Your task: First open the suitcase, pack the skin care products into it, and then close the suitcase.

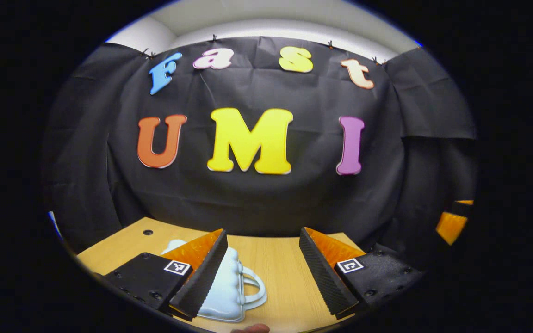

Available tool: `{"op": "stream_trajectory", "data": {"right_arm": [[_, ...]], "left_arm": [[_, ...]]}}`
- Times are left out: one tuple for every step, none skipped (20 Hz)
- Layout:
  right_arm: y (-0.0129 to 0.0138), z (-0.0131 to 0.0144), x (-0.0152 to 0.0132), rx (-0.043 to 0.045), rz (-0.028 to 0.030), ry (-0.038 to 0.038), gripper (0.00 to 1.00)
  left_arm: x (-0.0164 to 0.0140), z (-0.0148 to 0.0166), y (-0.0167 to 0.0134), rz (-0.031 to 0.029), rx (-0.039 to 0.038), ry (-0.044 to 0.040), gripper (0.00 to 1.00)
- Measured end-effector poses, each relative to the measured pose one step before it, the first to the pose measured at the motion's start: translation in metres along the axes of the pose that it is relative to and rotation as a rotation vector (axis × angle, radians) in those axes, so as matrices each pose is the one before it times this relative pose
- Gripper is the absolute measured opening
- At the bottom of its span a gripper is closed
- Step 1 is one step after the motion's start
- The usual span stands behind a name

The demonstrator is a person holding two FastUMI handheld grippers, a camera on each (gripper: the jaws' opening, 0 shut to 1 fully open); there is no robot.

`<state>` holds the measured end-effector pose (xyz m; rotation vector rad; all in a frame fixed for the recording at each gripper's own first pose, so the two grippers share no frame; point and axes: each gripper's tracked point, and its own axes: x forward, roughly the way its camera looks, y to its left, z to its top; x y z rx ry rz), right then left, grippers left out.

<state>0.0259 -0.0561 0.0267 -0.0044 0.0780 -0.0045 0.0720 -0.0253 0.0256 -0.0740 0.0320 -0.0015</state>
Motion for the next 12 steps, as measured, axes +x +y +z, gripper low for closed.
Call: {"op": "stream_trajectory", "data": {"right_arm": [[0.01236,0.01551,0.00218,0.01339,0.01440,-0.04157,0.70],[0.01115,0.01109,0.00164,0.01194,0.01384,-0.03540,0.69],[0.01037,0.01034,0.00033,0.00913,0.00876,-0.02865,0.69],[0.00939,0.00536,0.00125,0.00253,0.01403,-0.02595,0.69],[0.01026,0.00553,0.00024,-0.00499,0.00988,-0.02410,0.69],[0.00561,0.00361,-0.00186,-0.00181,0.00357,-0.01050,0.69],[0.00628,-0.00178,0.00090,0.00333,0.00525,-0.00029,0.72],[0.00548,-0.00327,-0.00036,0.00659,0.00237,0.01003,0.75],[0.00312,-0.00412,0.00001,0.00308,0.00017,0.01270,0.75],[0.00316,-0.00326,-0.00007,0.00259,0.00443,0.01124,0.76],[0.00135,-0.00280,0.00053,0.00061,0.00000,0.00620,0.76],[0.00065,-0.00084,-0.00002,0.00322,0.00063,0.00456,0.76]], "left_arm": [[-0.01103,0.01849,0.00426,-0.00040,0.00609,-0.03307,0.99],[-0.00851,0.01673,0.00486,0.00170,0.01028,-0.02606,0.99],[-0.00579,0.01226,0.00636,0.00740,0.00676,-0.02256,1.00],[-0.00431,0.00740,0.00625,0.00682,-0.00672,-0.01228,1.00],[-0.00401,0.00476,0.00607,0.00904,-0.00482,-0.01046,1.00],[-0.00373,0.00189,0.00486,0.00816,-0.00218,-0.00458,1.00],[-0.00119,0.00020,0.00436,0.00639,0.00766,-0.00120,1.00],[-0.00293,-0.00094,0.00506,0.01175,0.01063,0.00111,1.00],[-0.00262,0.00052,0.00484,0.00717,0.00631,-0.00275,1.00],[0.00037,0.00096,0.00246,0.00313,0.00158,-0.00146,1.00],[0.00065,-0.00361,0.00202,0.00058,0.00244,0.00671,1.00],[-0.00004,-0.00143,0.00439,0.00771,0.00670,0.00826,1.00]]}}
